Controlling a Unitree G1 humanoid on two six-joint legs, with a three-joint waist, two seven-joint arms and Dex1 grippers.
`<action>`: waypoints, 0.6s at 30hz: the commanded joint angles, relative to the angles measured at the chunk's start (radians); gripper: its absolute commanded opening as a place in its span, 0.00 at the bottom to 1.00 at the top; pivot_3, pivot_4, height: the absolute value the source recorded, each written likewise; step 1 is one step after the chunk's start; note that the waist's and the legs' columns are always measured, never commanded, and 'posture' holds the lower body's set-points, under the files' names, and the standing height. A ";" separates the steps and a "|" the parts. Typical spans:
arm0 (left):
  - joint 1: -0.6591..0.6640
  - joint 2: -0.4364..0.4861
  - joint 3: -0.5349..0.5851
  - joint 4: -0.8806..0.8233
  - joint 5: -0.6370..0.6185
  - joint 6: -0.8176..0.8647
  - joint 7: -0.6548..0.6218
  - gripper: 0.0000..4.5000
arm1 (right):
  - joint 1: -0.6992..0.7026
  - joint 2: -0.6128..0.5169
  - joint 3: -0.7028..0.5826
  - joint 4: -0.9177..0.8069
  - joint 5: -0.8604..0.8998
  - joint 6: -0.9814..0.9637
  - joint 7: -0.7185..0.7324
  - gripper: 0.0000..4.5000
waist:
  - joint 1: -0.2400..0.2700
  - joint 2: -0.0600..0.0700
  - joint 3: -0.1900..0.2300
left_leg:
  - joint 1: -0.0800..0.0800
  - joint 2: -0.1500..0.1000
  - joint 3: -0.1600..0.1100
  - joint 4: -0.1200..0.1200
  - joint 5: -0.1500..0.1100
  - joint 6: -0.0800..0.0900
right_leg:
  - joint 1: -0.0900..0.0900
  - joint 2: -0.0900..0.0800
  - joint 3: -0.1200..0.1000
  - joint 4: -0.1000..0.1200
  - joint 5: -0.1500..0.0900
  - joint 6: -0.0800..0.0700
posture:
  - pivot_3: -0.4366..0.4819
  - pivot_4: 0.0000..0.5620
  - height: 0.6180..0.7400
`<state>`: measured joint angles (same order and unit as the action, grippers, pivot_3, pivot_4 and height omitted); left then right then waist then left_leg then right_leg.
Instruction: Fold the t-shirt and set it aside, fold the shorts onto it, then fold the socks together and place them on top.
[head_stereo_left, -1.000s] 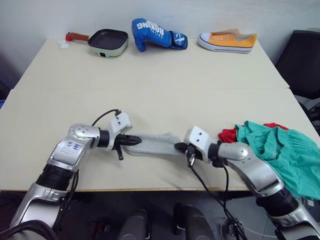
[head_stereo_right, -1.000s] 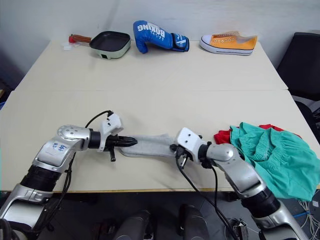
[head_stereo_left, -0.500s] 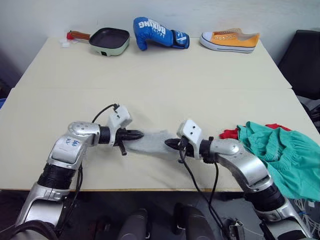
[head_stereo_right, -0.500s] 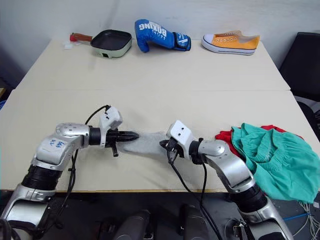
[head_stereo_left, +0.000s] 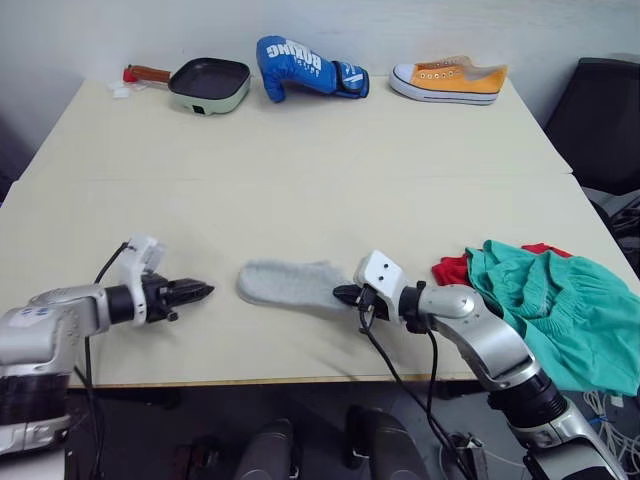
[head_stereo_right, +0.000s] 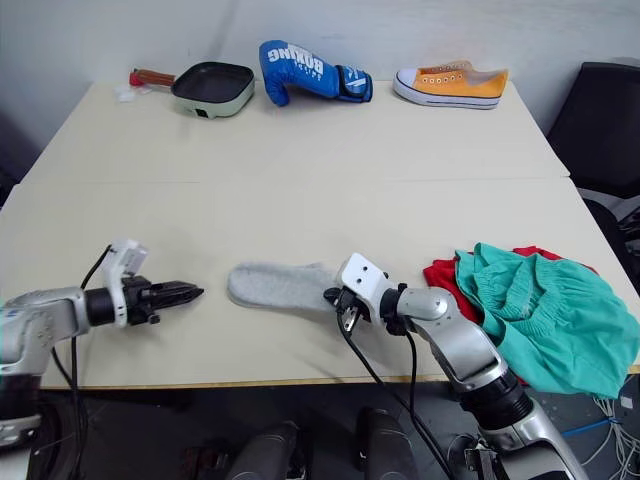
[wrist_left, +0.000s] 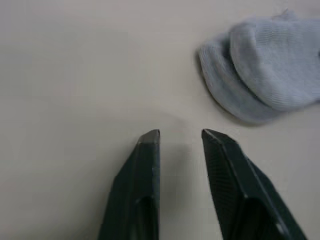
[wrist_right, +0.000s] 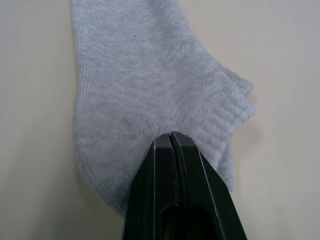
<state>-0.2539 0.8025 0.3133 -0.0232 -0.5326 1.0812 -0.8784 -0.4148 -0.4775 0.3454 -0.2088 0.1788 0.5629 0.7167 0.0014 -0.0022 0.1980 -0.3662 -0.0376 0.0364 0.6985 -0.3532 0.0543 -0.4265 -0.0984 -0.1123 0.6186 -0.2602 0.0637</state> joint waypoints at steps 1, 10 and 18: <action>0.020 -0.008 0.047 -0.034 -0.077 0.107 0.021 0.56 | 0.000 0.016 0.028 0.035 -0.017 -0.005 0.020 0.00 | 0.001 0.000 0.000 | 0.000 0.000 -0.001 0.000 0.000 0.000 | 0.000 0.000 0.001 0.000 0.000 0.000 | 0.48 0.27 1.00; -0.166 -0.247 0.144 0.081 -0.146 0.382 0.256 0.81 | -0.022 0.026 0.019 0.055 -0.032 -0.013 0.042 0.00 | 0.007 -0.001 -0.001 | 0.002 -0.002 0.000 0.000 0.000 0.000 | 0.000 0.000 0.003 0.003 0.000 0.000 | 0.48 0.27 1.00; -0.241 -0.373 0.153 0.125 -0.148 0.526 0.354 0.81 | -0.016 0.025 0.002 0.034 -0.034 0.007 0.030 0.00 | 0.024 0.000 -0.002 | 0.014 -0.002 -0.002 -0.002 -0.001 -0.004 | 0.013 0.001 0.005 -0.002 0.000 0.000 | 0.48 0.27 1.00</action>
<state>-0.5111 0.4617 0.5037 0.0566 -0.6652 1.5228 -0.5357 -0.4452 -0.4557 0.3456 -0.1597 0.1549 0.5592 0.7495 0.0256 -0.0022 0.1960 -0.3521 -0.0397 0.0344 0.6966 -0.3565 0.0477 -0.4125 -0.0976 -0.1074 0.6161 -0.2601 0.0640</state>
